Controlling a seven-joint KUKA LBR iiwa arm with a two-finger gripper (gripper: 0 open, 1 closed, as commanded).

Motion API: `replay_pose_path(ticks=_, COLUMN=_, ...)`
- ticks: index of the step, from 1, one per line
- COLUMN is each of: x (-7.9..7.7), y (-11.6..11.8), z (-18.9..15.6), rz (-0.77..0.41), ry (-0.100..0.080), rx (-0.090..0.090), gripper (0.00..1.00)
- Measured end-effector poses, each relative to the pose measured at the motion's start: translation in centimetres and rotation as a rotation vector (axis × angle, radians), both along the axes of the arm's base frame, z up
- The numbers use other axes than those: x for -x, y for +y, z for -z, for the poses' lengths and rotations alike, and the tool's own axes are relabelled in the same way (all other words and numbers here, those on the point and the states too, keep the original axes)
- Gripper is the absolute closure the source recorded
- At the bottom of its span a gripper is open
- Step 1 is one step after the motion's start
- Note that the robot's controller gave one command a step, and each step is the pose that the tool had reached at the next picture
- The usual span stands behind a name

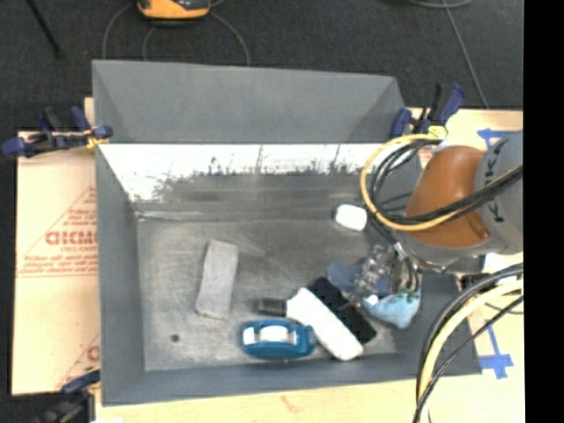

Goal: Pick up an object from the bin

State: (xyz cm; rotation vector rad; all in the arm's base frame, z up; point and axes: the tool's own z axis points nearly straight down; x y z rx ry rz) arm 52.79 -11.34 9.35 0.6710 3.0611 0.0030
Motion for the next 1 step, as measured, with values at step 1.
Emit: replay_pose_path(ticks=1, x=0.05, y=-0.06, z=-2.19, rz=0.001, ry=0.005, rx=0.000, gripper=1.00)
